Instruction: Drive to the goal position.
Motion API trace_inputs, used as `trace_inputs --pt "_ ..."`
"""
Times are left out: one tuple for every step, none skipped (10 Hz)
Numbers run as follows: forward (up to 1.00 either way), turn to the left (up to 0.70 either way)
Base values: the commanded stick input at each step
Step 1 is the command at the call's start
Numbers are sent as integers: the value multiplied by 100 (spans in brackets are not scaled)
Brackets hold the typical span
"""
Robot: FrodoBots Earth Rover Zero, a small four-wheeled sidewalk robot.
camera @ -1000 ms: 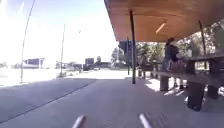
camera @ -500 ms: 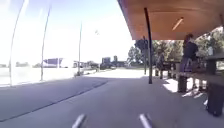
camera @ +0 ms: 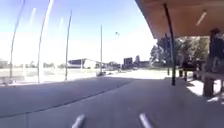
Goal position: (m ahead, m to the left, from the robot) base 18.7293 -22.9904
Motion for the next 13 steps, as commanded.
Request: trace_inputs --pt "100 0" --pt "100 0" --pt "100 0" --pt "100 0" --pt "100 0" --pt "100 0" --pt "100 0" --pt "100 0" --pt "100 -10" --pt "100 -28" --pt "100 -40" --pt "100 -40" --pt "100 -40"
